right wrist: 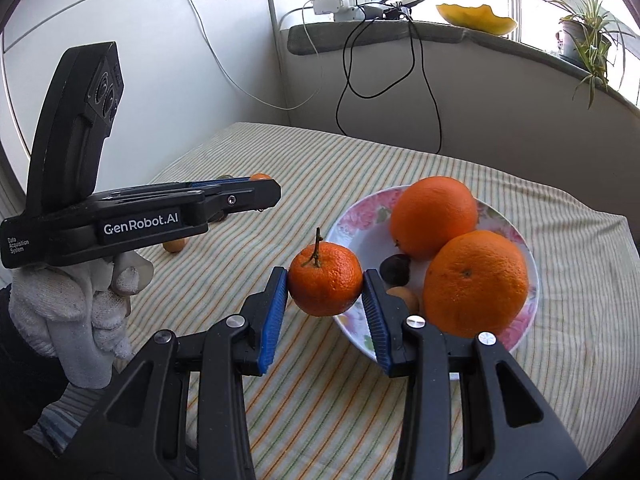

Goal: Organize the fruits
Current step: 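Lift and carry the tangerine with the right gripper while the left carries the small orange to the plate, then open the right gripper on the plate while the left gripper releases the small orange, then withdraw both tools from the plate toward the remaining fruits, then close the right gripper on the kiwi while the left gripper closes on the orange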

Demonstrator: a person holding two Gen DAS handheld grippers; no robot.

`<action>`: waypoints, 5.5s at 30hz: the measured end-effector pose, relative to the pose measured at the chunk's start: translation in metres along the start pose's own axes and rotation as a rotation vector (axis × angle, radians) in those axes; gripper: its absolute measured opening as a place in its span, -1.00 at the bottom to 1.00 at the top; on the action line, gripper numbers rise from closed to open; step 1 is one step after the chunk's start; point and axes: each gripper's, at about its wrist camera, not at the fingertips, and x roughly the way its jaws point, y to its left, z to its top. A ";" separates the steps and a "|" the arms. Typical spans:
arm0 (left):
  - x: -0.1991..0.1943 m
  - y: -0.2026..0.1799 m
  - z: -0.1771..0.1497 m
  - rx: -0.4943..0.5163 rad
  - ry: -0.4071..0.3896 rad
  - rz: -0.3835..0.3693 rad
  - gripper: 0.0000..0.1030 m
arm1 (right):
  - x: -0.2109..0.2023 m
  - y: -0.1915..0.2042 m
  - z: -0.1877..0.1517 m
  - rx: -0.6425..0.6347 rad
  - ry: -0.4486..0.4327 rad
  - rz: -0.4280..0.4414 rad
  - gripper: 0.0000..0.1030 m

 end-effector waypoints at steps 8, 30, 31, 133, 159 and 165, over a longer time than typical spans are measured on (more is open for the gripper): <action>0.024 -0.020 0.004 0.024 0.033 -0.040 -0.51 | -0.003 -0.006 0.000 -0.016 0.000 -0.055 -0.22; 0.042 -0.031 0.005 0.033 0.067 -0.057 -0.50 | 0.001 -0.008 0.003 -0.049 0.016 -0.106 -0.22; 0.042 -0.032 0.006 0.034 0.068 -0.058 -0.50 | 0.001 -0.008 0.003 -0.050 0.015 -0.110 -0.22; -0.047 0.138 -0.019 -0.158 0.049 0.167 0.06 | 0.114 0.135 0.026 -0.110 0.172 0.353 0.03; -0.028 0.146 -0.018 -0.158 0.079 0.110 -0.30 | 0.155 0.148 0.034 -0.139 0.222 0.294 -0.44; -0.030 0.146 -0.020 -0.162 0.068 0.114 -0.31 | 0.154 0.146 0.034 -0.133 0.214 0.310 -0.44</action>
